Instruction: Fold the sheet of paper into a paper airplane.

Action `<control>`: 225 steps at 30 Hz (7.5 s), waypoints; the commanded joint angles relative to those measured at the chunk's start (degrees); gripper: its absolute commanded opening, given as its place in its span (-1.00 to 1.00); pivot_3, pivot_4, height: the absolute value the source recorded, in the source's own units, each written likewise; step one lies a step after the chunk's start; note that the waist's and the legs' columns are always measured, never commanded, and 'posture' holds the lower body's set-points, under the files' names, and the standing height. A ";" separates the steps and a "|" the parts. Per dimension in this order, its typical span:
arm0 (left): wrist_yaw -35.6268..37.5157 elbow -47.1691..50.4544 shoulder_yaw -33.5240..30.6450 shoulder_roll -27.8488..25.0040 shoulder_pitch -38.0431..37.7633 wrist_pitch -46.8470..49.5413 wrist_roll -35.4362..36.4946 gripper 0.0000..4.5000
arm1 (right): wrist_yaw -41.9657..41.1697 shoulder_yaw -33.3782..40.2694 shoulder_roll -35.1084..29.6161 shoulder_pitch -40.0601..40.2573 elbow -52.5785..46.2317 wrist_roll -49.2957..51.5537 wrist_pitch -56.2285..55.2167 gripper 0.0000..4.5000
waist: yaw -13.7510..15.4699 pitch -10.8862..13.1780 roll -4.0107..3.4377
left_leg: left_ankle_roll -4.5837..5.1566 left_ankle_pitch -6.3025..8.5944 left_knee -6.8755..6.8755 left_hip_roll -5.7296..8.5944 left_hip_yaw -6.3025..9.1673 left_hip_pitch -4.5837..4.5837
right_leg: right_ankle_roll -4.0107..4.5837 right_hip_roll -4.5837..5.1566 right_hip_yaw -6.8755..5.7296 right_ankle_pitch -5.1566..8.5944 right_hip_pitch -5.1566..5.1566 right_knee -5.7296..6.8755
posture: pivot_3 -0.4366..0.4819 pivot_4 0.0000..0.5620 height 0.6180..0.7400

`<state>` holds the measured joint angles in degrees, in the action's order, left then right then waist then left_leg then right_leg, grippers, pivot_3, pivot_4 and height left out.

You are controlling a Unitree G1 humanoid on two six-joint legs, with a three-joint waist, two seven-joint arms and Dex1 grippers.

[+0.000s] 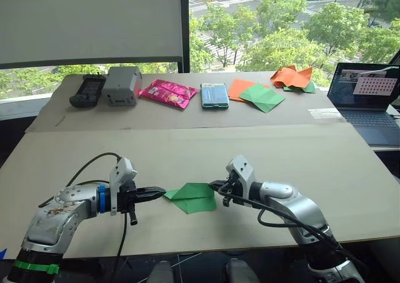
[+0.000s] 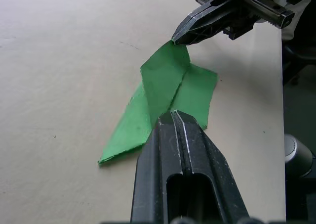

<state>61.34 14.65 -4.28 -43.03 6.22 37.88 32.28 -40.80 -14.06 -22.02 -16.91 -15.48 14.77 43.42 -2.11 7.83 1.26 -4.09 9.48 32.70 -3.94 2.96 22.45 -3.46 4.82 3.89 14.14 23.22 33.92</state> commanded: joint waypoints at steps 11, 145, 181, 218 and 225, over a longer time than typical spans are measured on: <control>-6.57 0.19 -4.48 2.65 7.19 6.93 7.68 -1.00 | 0.68 -0.46 -3.31 1.09 -8.48 -7.25 -23.12 -0.98 | 0.10 0.00 0.01 | 0.00 0.00 0.02 0.00 0.03 -0.01 | -0.01 -0.06 0.00 0.00 -0.04 0.06 | -0.05 -0.47 0.64; 11.22 -33.11 16.98 13.71 29.68 -14.87 -15.96 -1.00 | 10.18 -7.30 -3.73 10.29 -13.23 -3.23 3.05 -0.99 | 1.24 -0.13 0.03 | 0.51 -0.32 0.19 -0.03 0.25 -0.13 | -0.01 -0.42 0.17 -0.03 -0.83 0.22 | -0.05 -0.47 0.64; 13.12 -26.70 19.39 11.64 23.43 -16.10 -20.46 -1.00 | 10.30 -1.36 -7.34 10.21 -22.61 2.73 13.52 -0.99 | 1.27 -0.15 0.02 | 0.20 -0.12 0.20 -0.04 0.25 -0.13 | -0.01 -0.40 0.16 -0.02 -0.83 0.19 | -0.05 -0.47 0.64; 10.21 -19.73 16.61 9.43 18.11 -11.39 -17.39 -1.00 | 16.95 17.32 7.44 6.92 -13.13 21.99 26.58 0.02 | 1.10 -0.13 -0.01 | 0.20 -0.12 0.13 -0.04 0.28 -0.04 | -0.01 -0.40 0.17 -0.02 -0.65 0.18 | -0.05 -0.47 0.64; 9.93 -19.10 16.60 9.14 17.72 -11.07 -17.09 -1.00 | 17.83 19.06 8.78 7.24 -11.59 24.29 27.71 0.02 | 1.04 -0.13 -0.03 | 0.17 -0.10 0.13 -0.04 0.28 -0.05 | -0.01 -0.40 0.17 -0.02 -0.62 0.18 | -0.05 -0.47 0.64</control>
<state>71.37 -6.48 13.40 -33.47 23.93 26.54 14.01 -23.07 3.34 -13.86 -9.13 -26.40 37.20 70.75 -1.07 7.70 1.23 -3.92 9.38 32.82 -3.98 3.24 22.41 -3.47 4.43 4.06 14.12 22.60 34.10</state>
